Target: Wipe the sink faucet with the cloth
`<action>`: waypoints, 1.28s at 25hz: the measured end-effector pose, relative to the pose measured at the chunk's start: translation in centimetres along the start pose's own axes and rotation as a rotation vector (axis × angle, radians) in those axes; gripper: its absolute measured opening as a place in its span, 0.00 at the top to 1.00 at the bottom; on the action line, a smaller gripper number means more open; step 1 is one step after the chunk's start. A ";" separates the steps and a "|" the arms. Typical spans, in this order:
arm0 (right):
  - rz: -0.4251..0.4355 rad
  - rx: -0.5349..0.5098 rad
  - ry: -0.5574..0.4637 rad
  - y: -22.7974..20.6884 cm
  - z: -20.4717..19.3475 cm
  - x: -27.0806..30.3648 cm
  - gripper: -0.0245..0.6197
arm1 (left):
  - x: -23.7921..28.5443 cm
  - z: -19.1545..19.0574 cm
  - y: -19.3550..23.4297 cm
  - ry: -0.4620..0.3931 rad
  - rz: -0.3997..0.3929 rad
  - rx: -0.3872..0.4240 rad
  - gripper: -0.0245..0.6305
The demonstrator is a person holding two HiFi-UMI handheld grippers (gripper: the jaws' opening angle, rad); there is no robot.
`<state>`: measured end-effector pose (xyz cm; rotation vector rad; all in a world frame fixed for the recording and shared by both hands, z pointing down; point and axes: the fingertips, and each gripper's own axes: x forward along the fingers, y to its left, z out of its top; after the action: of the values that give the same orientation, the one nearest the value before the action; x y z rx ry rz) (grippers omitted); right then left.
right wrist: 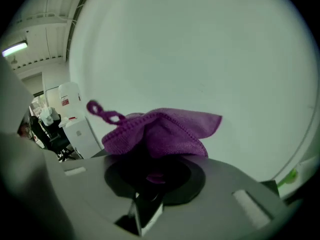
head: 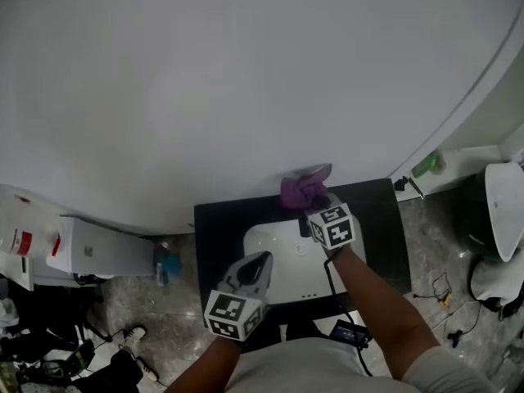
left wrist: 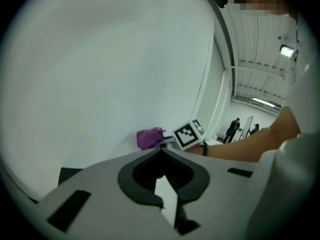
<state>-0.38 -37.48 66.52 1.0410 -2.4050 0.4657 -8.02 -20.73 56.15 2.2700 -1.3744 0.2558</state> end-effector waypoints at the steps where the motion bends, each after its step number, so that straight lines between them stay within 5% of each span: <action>1: 0.003 0.004 0.005 1.1 -1.2 -1.2 0.87 | 0.1 0.2 0.5 0.000 -0.004 -0.006 0.95; 4: 0.016 0.013 0.031 3.5 -3.8 -3.8 0.86 | 0.4 0.8 1.4 0.004 -0.022 0.001 0.95; 10: -0.064 -0.021 -0.023 -1.2 3.5 1.3 0.86 | 0.6 1.8 2.2 0.016 -0.048 0.038 0.95; 20: -0.082 0.010 0.082 4.6 -8.3 -4.5 0.87 | 0.6 1.5 3.5 0.017 -0.081 0.023 0.95; 26: -0.148 -0.029 0.033 -0.1 -6.1 1.0 0.86 | -0.2 2.0 3.2 0.016 -0.063 0.061 0.95; 32: -0.108 -0.013 0.062 3.5 -10.0 -2.5 0.87 | -0.5 1.5 3.0 0.007 -0.065 0.033 0.95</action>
<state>1.39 -28.98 73.03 1.1279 -2.2811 0.4381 -10.99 -22.21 55.55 2.3334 -1.2995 0.2667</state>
